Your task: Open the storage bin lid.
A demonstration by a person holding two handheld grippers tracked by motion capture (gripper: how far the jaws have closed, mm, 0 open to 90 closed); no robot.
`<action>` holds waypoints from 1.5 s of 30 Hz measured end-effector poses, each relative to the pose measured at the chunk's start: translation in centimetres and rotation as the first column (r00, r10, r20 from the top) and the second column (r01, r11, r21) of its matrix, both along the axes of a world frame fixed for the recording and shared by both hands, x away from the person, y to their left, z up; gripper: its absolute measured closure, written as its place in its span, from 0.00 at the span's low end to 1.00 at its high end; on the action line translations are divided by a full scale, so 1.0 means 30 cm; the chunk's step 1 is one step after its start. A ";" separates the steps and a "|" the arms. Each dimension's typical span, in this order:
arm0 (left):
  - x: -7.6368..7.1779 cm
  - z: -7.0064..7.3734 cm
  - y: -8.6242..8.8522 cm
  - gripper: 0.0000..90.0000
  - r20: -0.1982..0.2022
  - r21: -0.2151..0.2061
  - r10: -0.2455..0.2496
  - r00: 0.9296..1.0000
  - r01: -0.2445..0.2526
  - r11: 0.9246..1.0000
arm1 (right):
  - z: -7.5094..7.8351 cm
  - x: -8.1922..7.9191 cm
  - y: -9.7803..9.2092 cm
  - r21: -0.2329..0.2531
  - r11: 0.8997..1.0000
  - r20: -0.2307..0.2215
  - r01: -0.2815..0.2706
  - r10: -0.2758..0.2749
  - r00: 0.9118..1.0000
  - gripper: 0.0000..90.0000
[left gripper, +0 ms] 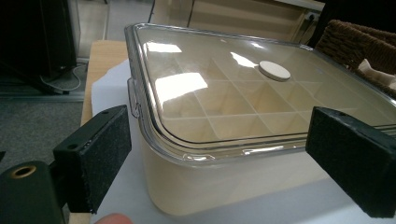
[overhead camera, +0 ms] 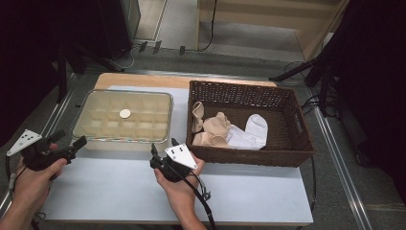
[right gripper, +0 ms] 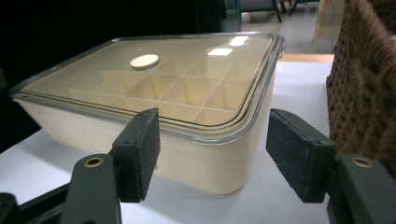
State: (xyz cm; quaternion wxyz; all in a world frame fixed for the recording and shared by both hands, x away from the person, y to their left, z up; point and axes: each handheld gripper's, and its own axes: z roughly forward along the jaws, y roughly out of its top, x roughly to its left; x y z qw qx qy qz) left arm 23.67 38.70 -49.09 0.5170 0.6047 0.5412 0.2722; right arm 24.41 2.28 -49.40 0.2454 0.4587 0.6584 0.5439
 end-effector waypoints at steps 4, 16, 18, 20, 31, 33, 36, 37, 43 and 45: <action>0.018 -0.005 0.006 0.09 -0.013 -0.018 -0.001 1.000 0.000 1.000 | -0.014 0.015 0.011 0.015 0.999 -0.011 0.049 -0.049 0.999 0.42; 0.082 -0.017 0.017 0.09 -0.062 -0.033 -0.044 0.997 0.042 0.999 | -0.055 0.033 0.065 0.092 0.984 -0.057 0.152 -0.147 0.987 0.33; 0.096 -0.026 0.021 0.09 -0.078 -0.055 -0.051 0.996 0.047 0.997 | -0.057 0.045 0.070 0.143 0.976 -0.060 0.162 -0.155 0.986 0.34; 0.101 -0.029 0.025 0.09 -0.077 -0.070 -0.053 0.996 0.047 0.996 | -0.060 0.054 0.071 0.172 0.972 -0.071 0.161 -0.151 0.986 0.34; 0.122 -0.039 0.042 0.17 -0.093 -0.125 -0.104 0.990 0.092 0.988 | -0.075 0.088 0.094 0.201 0.969 -0.067 0.146 -0.135 0.989 0.32; 0.123 -0.039 0.040 0.18 -0.088 -0.104 -0.095 0.992 0.086 0.991 | -0.075 0.091 0.092 0.193 0.971 -0.056 0.145 -0.137 0.989 0.36; 0.120 -0.035 0.034 0.20 -0.076 -0.083 -0.085 0.994 0.078 0.993 | -0.070 0.091 0.084 0.182 0.972 -0.049 0.150 -0.143 0.989 0.41; 0.119 -0.034 0.032 0.21 -0.073 -0.084 -0.077 0.994 0.071 0.994 | -0.067 0.089 0.083 0.177 0.973 -0.040 0.146 -0.141 0.989 0.42; 0.106 -0.019 0.024 0.21 -0.088 -0.083 -0.071 0.994 0.064 0.995 | -0.065 0.083 0.075 0.171 0.976 -0.018 0.136 -0.135 0.991 0.46; 0.098 -0.010 0.016 0.21 -0.086 -0.074 -0.060 0.994 0.054 0.996 | -0.064 0.081 0.074 0.175 0.975 -0.019 0.136 -0.135 0.991 0.46</action>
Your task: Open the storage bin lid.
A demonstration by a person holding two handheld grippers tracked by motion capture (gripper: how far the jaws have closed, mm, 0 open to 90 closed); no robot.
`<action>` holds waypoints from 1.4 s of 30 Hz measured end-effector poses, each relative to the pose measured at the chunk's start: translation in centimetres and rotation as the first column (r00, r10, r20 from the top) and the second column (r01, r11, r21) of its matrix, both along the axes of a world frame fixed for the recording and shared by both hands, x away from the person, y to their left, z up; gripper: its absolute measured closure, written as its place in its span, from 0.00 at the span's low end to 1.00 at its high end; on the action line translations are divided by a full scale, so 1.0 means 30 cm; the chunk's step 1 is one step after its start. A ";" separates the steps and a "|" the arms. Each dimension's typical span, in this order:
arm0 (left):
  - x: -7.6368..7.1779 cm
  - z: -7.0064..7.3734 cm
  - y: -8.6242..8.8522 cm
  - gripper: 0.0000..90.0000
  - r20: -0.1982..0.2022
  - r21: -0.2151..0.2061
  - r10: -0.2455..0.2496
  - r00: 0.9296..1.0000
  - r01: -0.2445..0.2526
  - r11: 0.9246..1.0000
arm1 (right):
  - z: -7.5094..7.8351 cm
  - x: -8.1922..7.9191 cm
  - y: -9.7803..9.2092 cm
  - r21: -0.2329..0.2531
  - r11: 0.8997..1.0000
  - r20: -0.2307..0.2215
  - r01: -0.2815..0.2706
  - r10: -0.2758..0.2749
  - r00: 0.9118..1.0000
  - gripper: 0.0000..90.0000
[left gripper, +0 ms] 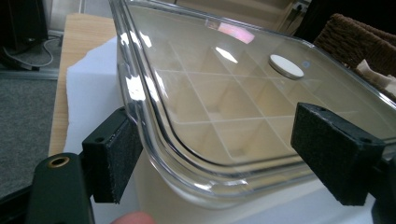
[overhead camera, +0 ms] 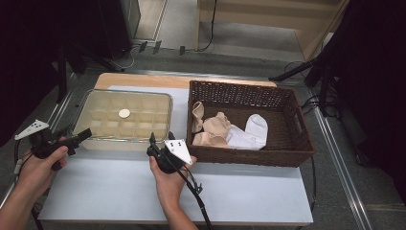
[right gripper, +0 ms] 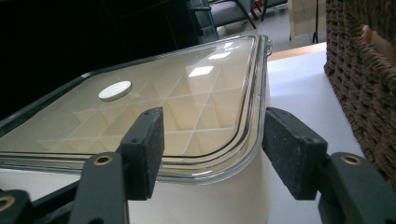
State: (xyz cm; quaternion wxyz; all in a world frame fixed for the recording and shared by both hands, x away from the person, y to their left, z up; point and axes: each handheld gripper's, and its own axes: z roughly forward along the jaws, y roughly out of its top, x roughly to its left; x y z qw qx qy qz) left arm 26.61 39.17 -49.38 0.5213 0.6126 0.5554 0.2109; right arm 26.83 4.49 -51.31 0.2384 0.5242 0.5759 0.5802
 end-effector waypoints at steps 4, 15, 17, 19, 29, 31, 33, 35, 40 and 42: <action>-0.013 0.012 -0.004 0.21 0.000 0.010 0.008 1.000 -0.008 1.000 | 0.003 -0.009 -0.001 -0.006 1.000 0.017 0.001 -0.001 1.000 0.47; -0.019 -0.008 0.022 0.18 -0.011 0.043 0.027 1.000 -0.026 0.999 | -0.007 -0.008 -0.026 0.040 0.997 -0.014 -0.062 0.062 0.998 0.39; -0.010 -0.016 0.028 0.18 -0.022 -0.007 0.010 1.000 -0.010 1.000 | -0.006 -0.005 -0.028 0.067 0.995 -0.042 -0.072 0.075 0.996 0.38; -0.007 -0.019 0.031 0.18 -0.022 -0.003 0.009 1.000 -0.009 1.000 | -0.009 -0.002 -0.028 0.094 0.993 -0.081 -0.076 0.084 0.993 0.35; 0.035 -0.011 0.026 0.26 -0.035 -0.025 -0.015 0.999 0.014 1.000 | -0.005 0.001 -0.030 0.091 0.992 -0.085 -0.082 0.090 0.992 0.40; 0.036 -0.008 0.019 0.23 -0.046 -0.010 -0.011 0.999 0.010 1.000 | 0.002 0.000 -0.032 0.088 0.993 -0.087 -0.081 0.089 0.992 0.42; 0.036 -0.007 0.017 0.23 -0.047 -0.007 -0.007 0.999 0.006 1.000 | 0.001 0.003 -0.034 0.092 0.992 -0.089 -0.086 0.094 0.992 0.43; 0.031 -0.002 0.013 0.22 -0.048 0.005 -0.006 0.999 0.007 1.000 | 0.001 0.004 -0.040 0.096 0.991 -0.088 -0.091 0.099 0.991 0.44; 0.019 0.002 0.000 0.19 -0.052 0.050 -0.025 0.998 0.028 0.998 | 0.004 0.000 -0.045 0.105 0.990 -0.072 -0.098 0.106 0.992 0.45; 0.017 0.004 0.000 0.19 -0.056 0.052 -0.026 0.998 0.029 0.998 | 0.003 -0.001 -0.045 0.106 0.989 -0.065 -0.100 0.108 0.992 0.45</action>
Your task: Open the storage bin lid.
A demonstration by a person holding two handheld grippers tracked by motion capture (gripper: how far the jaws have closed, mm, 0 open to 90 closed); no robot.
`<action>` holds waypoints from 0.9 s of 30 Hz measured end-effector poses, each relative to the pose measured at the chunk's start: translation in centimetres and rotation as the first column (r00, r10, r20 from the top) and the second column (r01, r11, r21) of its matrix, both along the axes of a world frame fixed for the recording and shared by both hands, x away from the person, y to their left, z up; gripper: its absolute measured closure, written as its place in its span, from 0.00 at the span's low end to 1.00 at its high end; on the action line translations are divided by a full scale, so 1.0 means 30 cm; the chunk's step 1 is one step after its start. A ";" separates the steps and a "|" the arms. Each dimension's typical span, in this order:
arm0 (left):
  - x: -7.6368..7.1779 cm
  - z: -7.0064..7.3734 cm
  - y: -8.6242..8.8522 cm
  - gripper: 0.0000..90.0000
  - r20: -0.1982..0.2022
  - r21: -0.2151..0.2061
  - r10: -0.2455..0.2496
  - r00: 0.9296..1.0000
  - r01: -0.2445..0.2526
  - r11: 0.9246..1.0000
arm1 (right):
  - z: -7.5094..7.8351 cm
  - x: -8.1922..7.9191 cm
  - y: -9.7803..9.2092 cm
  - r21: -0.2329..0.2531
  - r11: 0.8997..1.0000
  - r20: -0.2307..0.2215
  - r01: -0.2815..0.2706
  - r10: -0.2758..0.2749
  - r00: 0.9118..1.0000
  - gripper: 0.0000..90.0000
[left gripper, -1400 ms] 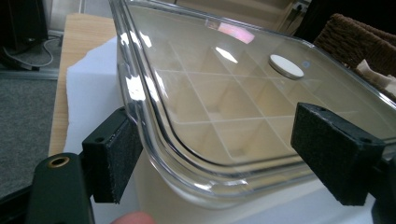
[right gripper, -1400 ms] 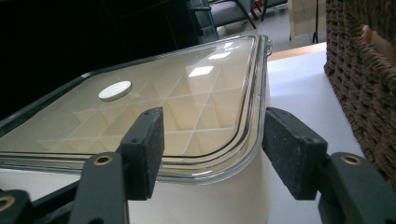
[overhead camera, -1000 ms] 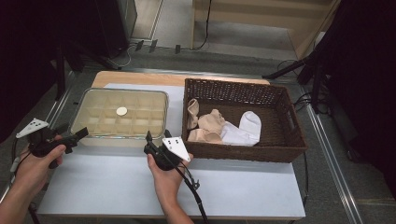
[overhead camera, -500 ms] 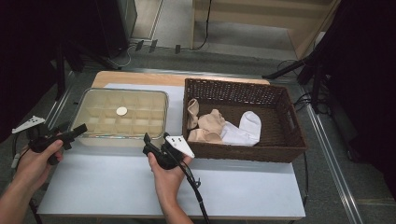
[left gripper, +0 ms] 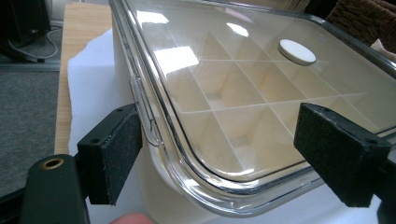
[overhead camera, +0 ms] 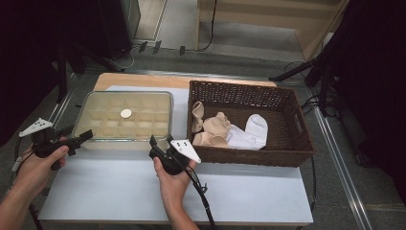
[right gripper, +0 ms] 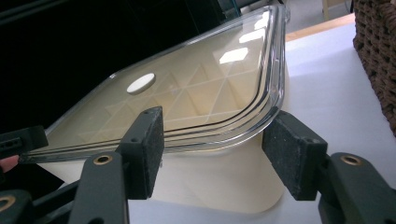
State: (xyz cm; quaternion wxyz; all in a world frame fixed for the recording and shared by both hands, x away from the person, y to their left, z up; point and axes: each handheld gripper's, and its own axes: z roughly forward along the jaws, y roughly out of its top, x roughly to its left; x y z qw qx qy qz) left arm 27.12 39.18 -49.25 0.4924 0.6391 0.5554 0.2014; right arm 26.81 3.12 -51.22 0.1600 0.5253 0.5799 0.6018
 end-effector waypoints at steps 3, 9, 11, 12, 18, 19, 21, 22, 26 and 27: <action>-0.004 -0.001 0.003 0.19 -0.005 -0.008 -0.006 1.000 0.006 1.000 | 0.000 -0.001 -0.001 0.002 1.000 0.001 -0.001 0.001 1.000 0.45; -0.014 -0.008 0.010 0.23 0.047 0.000 0.006 0.999 -0.006 1.000 | 0.009 -0.014 0.004 -0.013 1.000 0.015 0.016 -0.016 1.000 0.41; -0.014 -0.007 0.015 0.23 0.052 -0.010 0.015 0.999 -0.015 1.000 | 0.014 -0.019 0.004 -0.014 0.999 0.027 0.036 -0.035 0.999 0.39; -0.012 -0.008 0.019 0.23 0.049 -0.026 0.015 0.999 -0.014 1.000 | 0.018 -0.020 0.003 -0.006 0.999 0.026 0.034 -0.034 0.999 0.39; -0.025 -0.017 0.032 0.23 0.044 -0.059 0.038 0.998 -0.036 0.998 | 0.021 -0.030 -0.005 0.000 0.998 0.028 0.056 -0.056 0.998 0.44; -0.025 -0.017 0.032 0.23 0.044 -0.059 0.038 0.998 -0.036 0.998 | 0.019 -0.033 -0.007 0.004 0.998 0.026 0.063 -0.063 0.998 0.45; -0.038 -0.017 0.029 0.23 0.050 -0.059 0.037 0.998 -0.034 0.998 | 0.017 -0.036 -0.008 0.005 0.998 0.027 0.067 -0.067 0.997 0.45; -0.044 -0.018 0.029 0.24 0.052 -0.058 0.033 0.998 -0.030 0.998 | 0.015 -0.039 -0.009 0.006 0.997 0.027 0.074 -0.074 0.997 0.46; -0.064 -0.020 0.028 0.27 0.059 -0.055 0.041 0.997 -0.037 0.998 | 0.005 -0.046 -0.023 0.048 0.995 -0.002 0.086 -0.086 0.996 0.53; -0.068 -0.019 0.029 0.30 0.063 -0.055 0.044 0.997 -0.041 0.998 | 0.005 -0.049 -0.029 0.067 0.993 -0.013 0.094 -0.094 0.996 0.55</action>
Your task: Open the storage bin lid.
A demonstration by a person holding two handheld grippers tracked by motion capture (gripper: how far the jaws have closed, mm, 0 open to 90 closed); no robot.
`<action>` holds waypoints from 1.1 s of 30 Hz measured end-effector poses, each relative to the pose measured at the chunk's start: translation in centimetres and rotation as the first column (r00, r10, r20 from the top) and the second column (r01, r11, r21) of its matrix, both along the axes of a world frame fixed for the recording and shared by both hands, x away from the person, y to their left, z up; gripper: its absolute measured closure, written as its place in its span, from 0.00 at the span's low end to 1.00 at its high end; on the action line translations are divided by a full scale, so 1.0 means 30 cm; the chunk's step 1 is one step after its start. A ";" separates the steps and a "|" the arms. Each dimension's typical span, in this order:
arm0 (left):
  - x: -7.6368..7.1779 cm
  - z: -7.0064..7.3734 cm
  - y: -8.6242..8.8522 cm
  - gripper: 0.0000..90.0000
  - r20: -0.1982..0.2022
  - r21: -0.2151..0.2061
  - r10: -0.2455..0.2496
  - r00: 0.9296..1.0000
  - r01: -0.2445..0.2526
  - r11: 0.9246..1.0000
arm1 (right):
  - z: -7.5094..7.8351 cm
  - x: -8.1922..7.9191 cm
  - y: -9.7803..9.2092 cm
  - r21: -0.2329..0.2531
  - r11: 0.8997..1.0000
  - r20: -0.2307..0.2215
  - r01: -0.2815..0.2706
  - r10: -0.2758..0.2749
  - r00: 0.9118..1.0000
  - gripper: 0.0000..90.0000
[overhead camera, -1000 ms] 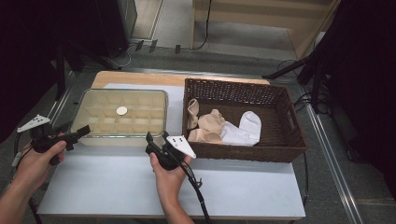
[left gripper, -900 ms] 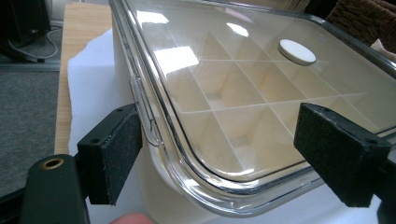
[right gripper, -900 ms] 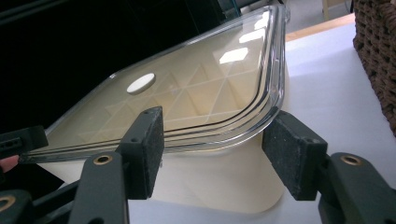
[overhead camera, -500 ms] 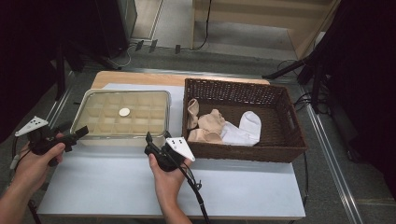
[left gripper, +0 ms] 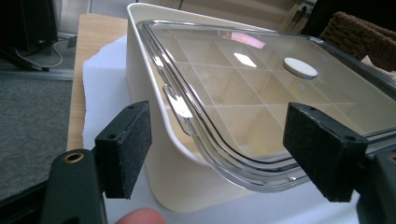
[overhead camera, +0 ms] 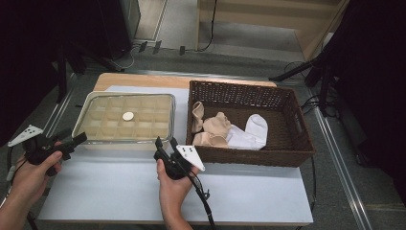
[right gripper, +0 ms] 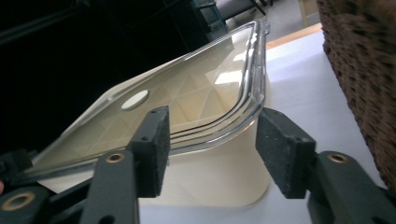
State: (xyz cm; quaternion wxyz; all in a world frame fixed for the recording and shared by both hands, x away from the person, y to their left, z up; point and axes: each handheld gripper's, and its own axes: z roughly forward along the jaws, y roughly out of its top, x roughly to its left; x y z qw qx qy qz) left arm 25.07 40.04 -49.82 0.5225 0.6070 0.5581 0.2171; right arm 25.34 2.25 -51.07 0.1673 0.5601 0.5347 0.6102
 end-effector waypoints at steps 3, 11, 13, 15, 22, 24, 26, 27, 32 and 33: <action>-0.013 0.005 -0.002 0.32 0.006 -0.008 0.001 1.000 -0.001 1.000 | 0.001 -0.004 -0.006 0.006 1.000 0.003 0.005 -0.005 1.000 0.55; -0.026 0.001 -0.016 0.35 0.014 0.000 0.014 1.000 -0.014 1.000 | -0.009 -0.024 -0.021 -0.062 0.998 -0.002 0.013 -0.014 1.000 0.49; -0.030 0.001 -0.016 0.36 0.015 -0.003 0.019 1.000 -0.019 1.000 | -0.005 -0.035 -0.031 -0.084 0.996 0.022 0.038 -0.037 0.999 0.49; -0.033 0.002 -0.019 0.36 0.020 -0.009 0.029 0.999 -0.029 1.000 | -0.003 -0.029 -0.037 -0.068 0.997 0.018 0.039 -0.038 0.999 0.50; -0.057 -0.008 -0.035 0.36 0.018 0.007 0.039 0.999 -0.039 0.999 | -0.025 0.007 -0.017 0.012 0.999 -0.053 0.053 -0.053 0.997 0.47; -0.061 -0.014 -0.037 0.35 0.022 -0.007 0.044 0.999 -0.044 0.999 | -0.026 0.012 -0.010 0.021 0.997 -0.057 0.073 -0.071 0.996 0.47; -0.062 -0.014 -0.037 0.35 0.022 -0.009 0.043 0.999 -0.043 0.999 | -0.027 0.019 -0.007 0.028 0.996 -0.064 0.087 -0.085 0.994 0.50; -0.063 -0.013 -0.038 0.35 0.023 -0.006 0.045 0.999 -0.045 0.999 | -0.027 0.021 -0.007 0.036 0.995 -0.068 0.092 -0.090 0.994 0.51; -0.066 -0.009 -0.035 0.35 0.025 -0.001 0.028 0.999 -0.028 1.000 | -0.026 0.014 -0.011 0.028 0.996 -0.040 0.080 -0.079 0.996 0.63; -0.067 -0.008 -0.035 0.35 0.026 0.000 0.026 0.999 -0.026 1.000 | -0.022 0.010 -0.010 0.013 0.997 -0.033 0.081 -0.081 0.996 0.64</action>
